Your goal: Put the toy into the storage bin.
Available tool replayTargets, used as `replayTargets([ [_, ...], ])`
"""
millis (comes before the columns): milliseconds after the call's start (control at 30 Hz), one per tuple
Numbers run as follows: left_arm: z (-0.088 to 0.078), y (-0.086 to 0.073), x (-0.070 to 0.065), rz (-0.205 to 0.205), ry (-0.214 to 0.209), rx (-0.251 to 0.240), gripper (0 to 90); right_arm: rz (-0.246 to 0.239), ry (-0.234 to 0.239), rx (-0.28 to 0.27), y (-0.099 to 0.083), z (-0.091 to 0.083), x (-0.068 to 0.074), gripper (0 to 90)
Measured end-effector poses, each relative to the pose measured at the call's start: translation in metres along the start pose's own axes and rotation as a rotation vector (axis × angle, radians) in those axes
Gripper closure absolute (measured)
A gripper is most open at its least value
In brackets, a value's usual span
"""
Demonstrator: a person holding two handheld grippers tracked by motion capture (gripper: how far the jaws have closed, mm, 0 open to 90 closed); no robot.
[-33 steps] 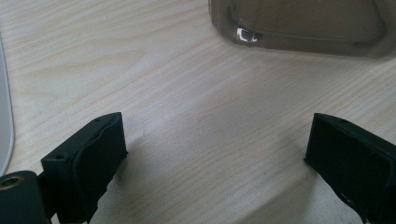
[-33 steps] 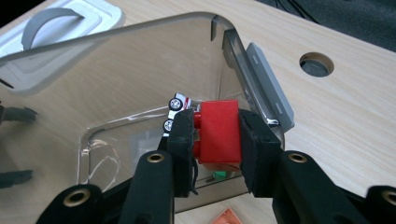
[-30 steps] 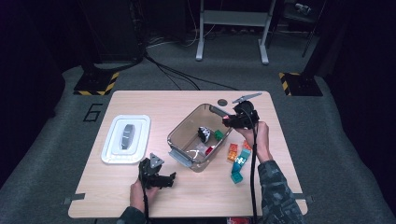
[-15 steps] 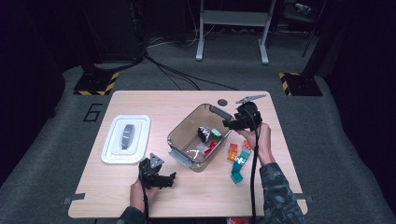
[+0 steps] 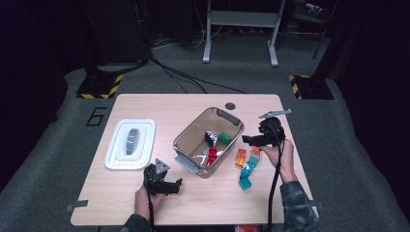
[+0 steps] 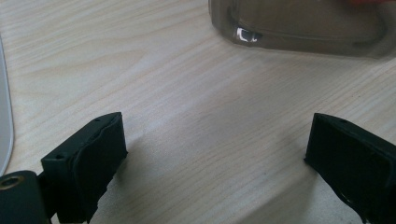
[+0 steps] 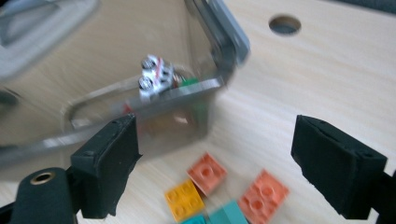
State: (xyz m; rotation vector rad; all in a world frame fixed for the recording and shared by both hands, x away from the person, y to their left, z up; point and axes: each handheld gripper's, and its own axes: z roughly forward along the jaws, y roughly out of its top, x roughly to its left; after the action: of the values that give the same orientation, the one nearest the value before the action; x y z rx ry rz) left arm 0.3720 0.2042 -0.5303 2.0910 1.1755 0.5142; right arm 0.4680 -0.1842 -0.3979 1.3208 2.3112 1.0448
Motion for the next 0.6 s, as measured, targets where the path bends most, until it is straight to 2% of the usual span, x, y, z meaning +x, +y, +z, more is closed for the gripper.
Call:
replayTargets([
  [67, 0.000, 0.000, 0.000, 0.003, 0.000, 0.002, 4.8, 0.014, -0.004, 0.013, -0.010, 0.004, -0.006, 14.0],
  [133, 0.000, 0.000, 0.000, 0.003, 0.000, 0.002, 4.8, 0.035, -0.039, 0.032, -0.020, 0.008, -0.011, 12.7],
  [200, 0.000, 0.000, 0.000, 0.005, 0.002, 0.000, 4.8, 0.062, -0.078, 0.058, -0.028, 0.014, -0.017, 6.7],
  [300, 0.000, 0.000, 0.000, 0.004, 0.001, 0.001, 4.8, 0.122, -0.108, 0.084, -0.040, 0.025, -0.026, 5.0],
  [500, 0.000, 0.000, 0.000, 0.003, -0.001, 0.000, 4.8, 0.210, -0.105, 0.108, -0.054, 0.046, -0.042, 16.4],
  [567, 0.000, 0.000, 0.000, -0.004, -0.002, -0.004, 4.8, 0.218, -0.107, 0.123, -0.054, 0.052, -0.044, 21.7],
  [600, 0.000, 0.000, 0.000, 0.005, -0.002, 0.004, 4.8, 0.217, -0.121, 0.122, -0.054, 0.054, -0.044, 23.1],
])
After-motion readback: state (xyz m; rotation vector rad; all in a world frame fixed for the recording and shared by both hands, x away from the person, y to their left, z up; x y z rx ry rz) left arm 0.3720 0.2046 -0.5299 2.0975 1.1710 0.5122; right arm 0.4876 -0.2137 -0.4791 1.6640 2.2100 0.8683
